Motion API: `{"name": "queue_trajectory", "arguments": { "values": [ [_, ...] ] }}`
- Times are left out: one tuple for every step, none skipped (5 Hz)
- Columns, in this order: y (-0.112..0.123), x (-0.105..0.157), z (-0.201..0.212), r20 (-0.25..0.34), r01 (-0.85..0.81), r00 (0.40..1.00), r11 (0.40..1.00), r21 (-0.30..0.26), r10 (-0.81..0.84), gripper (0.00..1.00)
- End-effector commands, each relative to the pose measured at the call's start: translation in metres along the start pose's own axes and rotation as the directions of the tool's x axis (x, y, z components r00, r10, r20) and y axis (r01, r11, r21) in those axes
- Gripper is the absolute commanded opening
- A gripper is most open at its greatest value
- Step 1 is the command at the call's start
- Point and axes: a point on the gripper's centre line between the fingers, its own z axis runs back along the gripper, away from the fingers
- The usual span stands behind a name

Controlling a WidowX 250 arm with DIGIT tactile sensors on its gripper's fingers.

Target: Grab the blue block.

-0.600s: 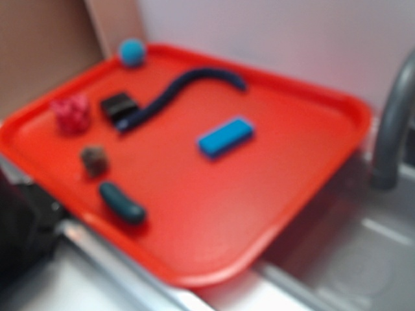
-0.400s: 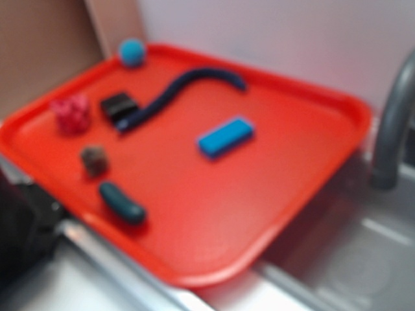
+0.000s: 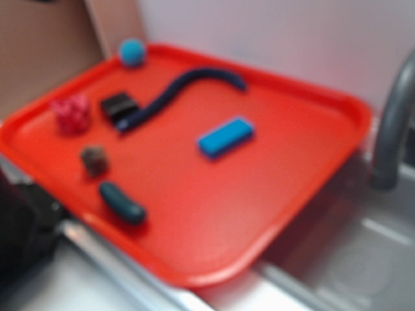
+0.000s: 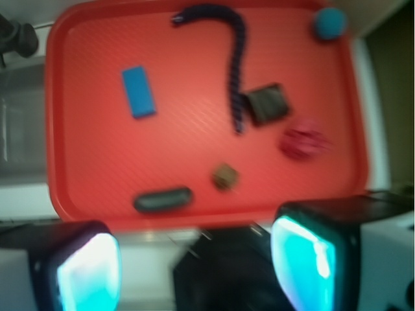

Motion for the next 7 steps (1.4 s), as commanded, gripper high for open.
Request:
{"name": "queue_trajectory", "arguments": {
  "values": [
    [-0.033,0.030,-0.022,0.086,-0.053,0.995,0.999,0.004,0.053,1.00],
    [-0.033,0.030,-0.022,0.086,-0.053,0.995,0.999,0.004,0.053,1.00],
    [-0.033,0.030,-0.022,0.086,-0.053,0.995,0.999,0.004,0.053,1.00],
    [-0.038,0.069,-0.051,0.084,0.009,0.996,0.999,0.036,-0.012,1.00],
    [-0.033,0.095,-0.080,0.117,0.030,0.993,0.999,0.041,-0.034,1.00],
    [-0.028,0.114,-0.106,0.094,0.074,0.993,0.996,0.045,-0.078,1.00],
    [-0.024,0.123,-0.134,0.038,0.085,0.995,0.992,0.089,-0.089,1.00]
  ]
}}
